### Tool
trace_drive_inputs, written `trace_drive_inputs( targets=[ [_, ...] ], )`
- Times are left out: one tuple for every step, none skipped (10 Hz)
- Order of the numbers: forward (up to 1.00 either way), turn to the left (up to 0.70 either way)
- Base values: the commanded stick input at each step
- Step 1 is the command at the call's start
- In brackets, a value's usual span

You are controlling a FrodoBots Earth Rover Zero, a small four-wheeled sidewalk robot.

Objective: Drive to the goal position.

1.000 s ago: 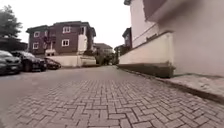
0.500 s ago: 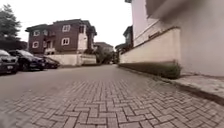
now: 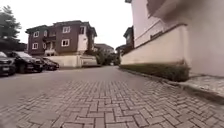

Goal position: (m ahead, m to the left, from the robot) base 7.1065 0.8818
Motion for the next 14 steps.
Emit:
trace_drive_inputs(
  targets=[
    [0.7, 0.0],
    [0.7, 0.18],
    [0.7, 0.27],
    [0.7, 0.03],
    [0.7, 0.0],
    [0.7, 0.0],
    [0.7, 0.0],
    [0.7, 0.0],
    [0.7, 0.0],
    [0.7, 0.0],
    [0.7, 0.0],
    [0.7, 0.0],
    [0.7, 0.0],
    [0.7, 0.0]
  ],
)
